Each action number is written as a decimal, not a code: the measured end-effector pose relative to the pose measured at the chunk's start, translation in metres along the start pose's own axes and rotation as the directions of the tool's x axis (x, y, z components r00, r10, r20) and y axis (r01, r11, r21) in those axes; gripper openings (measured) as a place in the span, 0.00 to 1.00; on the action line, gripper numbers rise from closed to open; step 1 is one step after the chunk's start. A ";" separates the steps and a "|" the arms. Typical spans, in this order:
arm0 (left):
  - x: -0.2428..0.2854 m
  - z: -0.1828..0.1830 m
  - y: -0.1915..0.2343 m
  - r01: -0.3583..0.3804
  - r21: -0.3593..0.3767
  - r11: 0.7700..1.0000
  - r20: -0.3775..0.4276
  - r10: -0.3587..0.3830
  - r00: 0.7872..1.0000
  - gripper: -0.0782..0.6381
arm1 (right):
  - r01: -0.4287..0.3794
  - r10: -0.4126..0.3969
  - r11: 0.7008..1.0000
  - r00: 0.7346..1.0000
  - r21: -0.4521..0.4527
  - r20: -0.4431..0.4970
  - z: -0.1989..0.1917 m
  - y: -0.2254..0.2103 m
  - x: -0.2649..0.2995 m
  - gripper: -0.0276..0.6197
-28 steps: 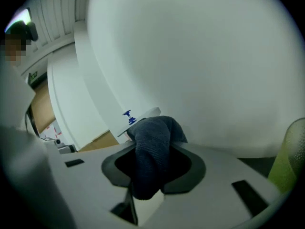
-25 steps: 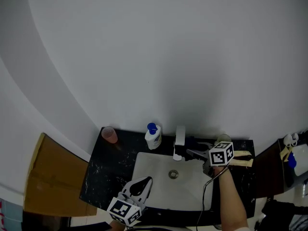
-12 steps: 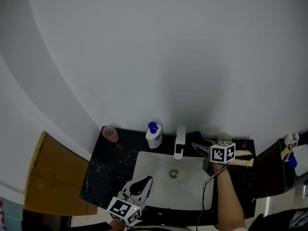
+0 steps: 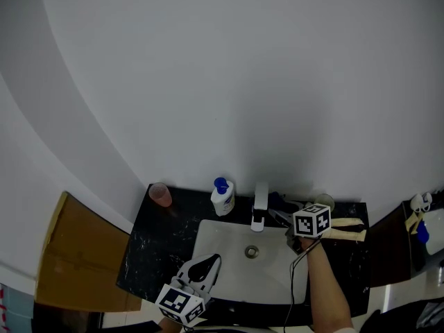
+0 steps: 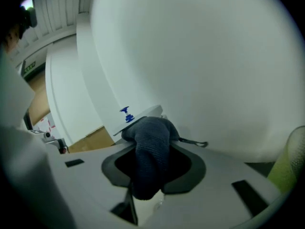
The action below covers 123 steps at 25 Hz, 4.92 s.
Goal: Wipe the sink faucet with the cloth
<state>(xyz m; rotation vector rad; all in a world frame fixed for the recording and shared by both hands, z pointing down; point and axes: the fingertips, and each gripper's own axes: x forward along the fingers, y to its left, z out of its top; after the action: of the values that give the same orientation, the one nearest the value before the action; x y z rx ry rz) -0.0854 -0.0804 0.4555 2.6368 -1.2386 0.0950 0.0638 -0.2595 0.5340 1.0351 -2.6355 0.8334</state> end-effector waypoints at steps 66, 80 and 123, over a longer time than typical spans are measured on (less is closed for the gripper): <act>0.008 -0.010 0.007 -0.042 0.005 0.999 -0.067 0.042 0.997 0.11 | 0.170 -0.336 0.759 0.929 -0.628 -0.155 -0.003 -0.040 0.002 0.23; 0.001 -0.008 0.011 -0.074 0.000 0.997 -0.067 0.073 0.995 0.11 | 0.173 -0.171 0.805 0.984 -0.567 0.057 0.058 -0.001 -0.008 0.23; 0.049 -0.006 -0.034 0.113 0.035 0.993 -0.034 -0.112 0.993 0.11 | 0.144 -0.178 0.778 0.984 -0.612 0.005 0.055 -0.018 -0.004 0.23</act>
<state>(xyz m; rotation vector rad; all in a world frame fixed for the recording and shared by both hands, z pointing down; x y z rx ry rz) -0.0278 -0.0952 0.4628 2.7190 -1.0863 0.1415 0.0806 -0.2988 0.4949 0.9990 -2.4405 -0.0552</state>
